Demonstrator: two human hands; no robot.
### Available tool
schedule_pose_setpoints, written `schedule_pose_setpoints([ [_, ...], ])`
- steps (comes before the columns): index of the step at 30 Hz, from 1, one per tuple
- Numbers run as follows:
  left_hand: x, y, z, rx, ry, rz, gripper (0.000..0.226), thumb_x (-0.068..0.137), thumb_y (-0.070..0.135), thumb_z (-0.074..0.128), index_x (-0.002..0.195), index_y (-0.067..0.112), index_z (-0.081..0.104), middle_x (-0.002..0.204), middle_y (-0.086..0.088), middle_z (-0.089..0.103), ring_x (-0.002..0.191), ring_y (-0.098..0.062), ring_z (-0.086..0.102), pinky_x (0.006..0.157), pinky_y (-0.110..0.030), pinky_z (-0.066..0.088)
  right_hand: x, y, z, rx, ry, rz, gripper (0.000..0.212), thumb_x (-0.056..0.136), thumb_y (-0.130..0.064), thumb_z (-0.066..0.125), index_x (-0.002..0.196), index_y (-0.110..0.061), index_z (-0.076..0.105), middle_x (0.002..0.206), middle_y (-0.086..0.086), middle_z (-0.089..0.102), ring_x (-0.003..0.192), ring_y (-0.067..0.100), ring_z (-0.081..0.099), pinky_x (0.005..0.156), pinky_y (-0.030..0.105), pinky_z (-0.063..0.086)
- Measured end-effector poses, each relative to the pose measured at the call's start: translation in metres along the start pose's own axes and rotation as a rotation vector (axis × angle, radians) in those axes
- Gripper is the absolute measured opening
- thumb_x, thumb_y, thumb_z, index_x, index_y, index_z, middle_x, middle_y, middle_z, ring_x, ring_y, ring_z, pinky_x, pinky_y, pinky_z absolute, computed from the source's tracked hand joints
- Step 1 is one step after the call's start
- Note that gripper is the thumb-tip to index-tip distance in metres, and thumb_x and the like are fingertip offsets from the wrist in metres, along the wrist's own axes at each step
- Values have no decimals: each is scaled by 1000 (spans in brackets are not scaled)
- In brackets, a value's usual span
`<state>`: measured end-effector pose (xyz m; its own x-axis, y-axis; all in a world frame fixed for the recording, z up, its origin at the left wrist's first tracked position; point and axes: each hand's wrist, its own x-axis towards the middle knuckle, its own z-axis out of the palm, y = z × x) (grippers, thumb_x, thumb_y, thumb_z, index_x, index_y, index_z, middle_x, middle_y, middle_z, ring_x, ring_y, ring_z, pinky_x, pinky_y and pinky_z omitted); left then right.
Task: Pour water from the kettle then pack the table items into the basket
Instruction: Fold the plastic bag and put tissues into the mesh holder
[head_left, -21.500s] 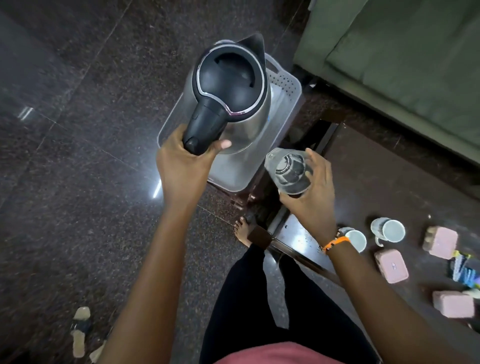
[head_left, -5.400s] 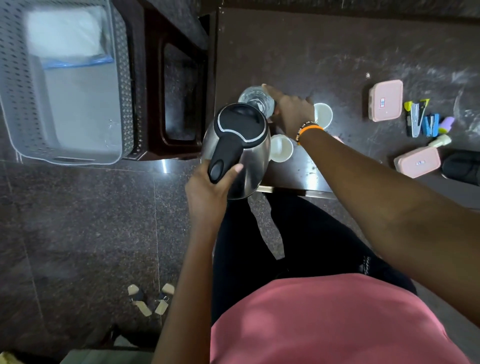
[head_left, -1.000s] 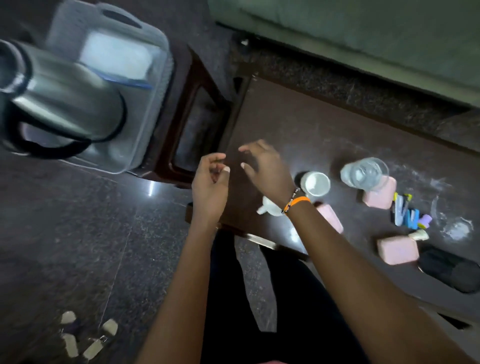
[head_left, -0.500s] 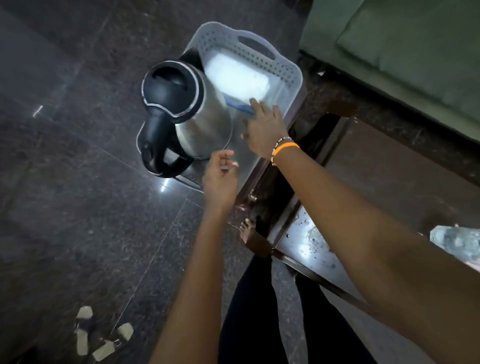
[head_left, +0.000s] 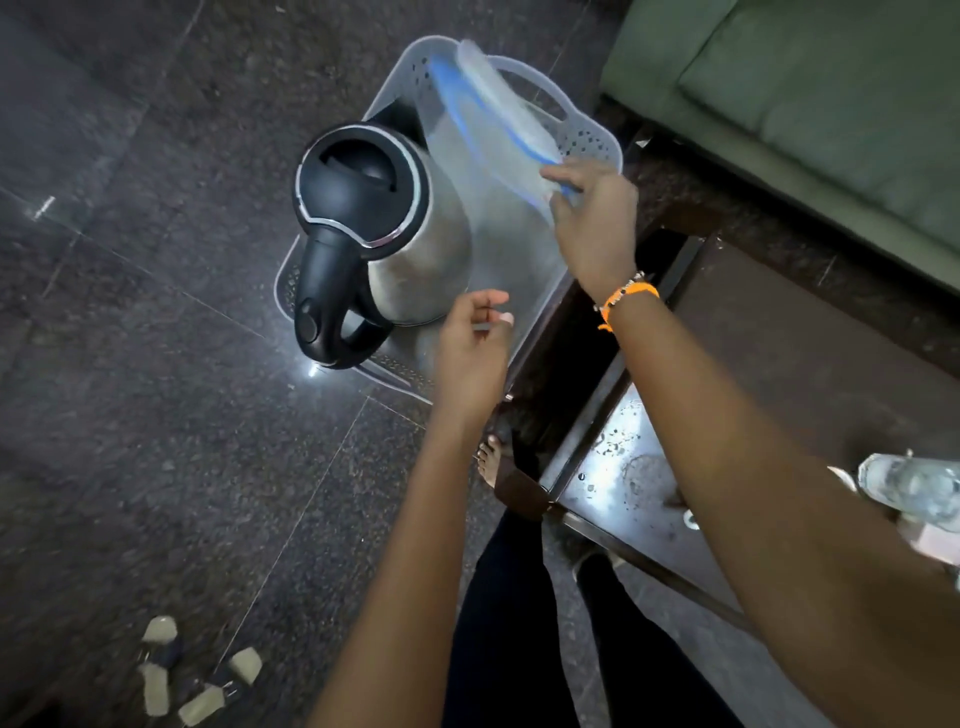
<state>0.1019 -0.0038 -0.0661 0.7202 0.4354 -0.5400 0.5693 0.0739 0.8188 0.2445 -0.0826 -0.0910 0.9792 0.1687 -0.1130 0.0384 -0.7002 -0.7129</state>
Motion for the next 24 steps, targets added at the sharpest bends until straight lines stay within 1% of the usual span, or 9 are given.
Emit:
schedule_pose_setpoints([
  [3,-8,18,18,0,24,13,14,90,15,55,102,22,58,86,8,54,79,-5,52,79,-18,45,-35,-5,-37,449,191,177,22,81,0,60,99,-5,72,104,10,72,91,12,67,85,22,52],
  [6,-24,29,43,-38,4,-22,18,89,35,57,102,21,56,97,1,57,88,-13,56,94,-35,48,-82,9,-73,643,213,296,21,81,0,63,97,-10,71,96,3,72,84,5,66,78,15,51],
  [8,-41,32,63,-15,-20,-11,26,87,43,58,97,19,54,94,-1,56,87,-16,55,94,-45,49,-118,28,-95,642,180,345,22,80,-1,65,96,-15,71,94,1,71,83,5,65,79,17,52],
  [10,-62,28,85,44,-45,23,33,83,48,60,92,17,53,90,-1,56,84,-18,56,89,-44,50,-152,46,-111,610,143,385,22,79,-1,68,96,-14,71,94,3,72,83,6,65,80,19,53],
  [12,-88,16,111,127,-72,43,35,79,47,65,88,15,52,84,1,57,79,-14,57,81,-29,50,-185,69,-129,549,119,396,24,77,-1,69,93,-18,71,95,5,71,79,1,64,78,13,51],
  [15,-127,-7,146,247,-82,22,17,76,23,67,79,18,51,74,7,58,69,-8,56,63,-7,44,-230,104,-157,480,81,401,25,75,-2,71,84,-25,69,96,1,69,69,-3,61,66,9,48],
  [19,-183,-33,190,251,-147,-35,15,76,6,54,71,19,50,76,-8,60,73,-19,57,80,-47,55,-281,151,-199,204,72,343,36,63,-6,78,94,-14,62,107,2,43,99,11,48,88,17,40],
  [21,-216,-45,215,287,-220,-1,9,78,9,54,75,17,55,78,-10,63,74,-17,59,79,-46,54,-307,174,-224,49,92,293,50,61,-12,79,104,-10,54,113,6,41,106,16,42,88,13,29],
  [24,-253,-57,246,350,-301,35,17,79,9,57,73,24,58,75,3,64,71,-11,59,72,-34,51,-332,199,-258,106,120,303,44,70,-10,71,105,-6,45,102,1,48,93,23,54,84,31,44],
])
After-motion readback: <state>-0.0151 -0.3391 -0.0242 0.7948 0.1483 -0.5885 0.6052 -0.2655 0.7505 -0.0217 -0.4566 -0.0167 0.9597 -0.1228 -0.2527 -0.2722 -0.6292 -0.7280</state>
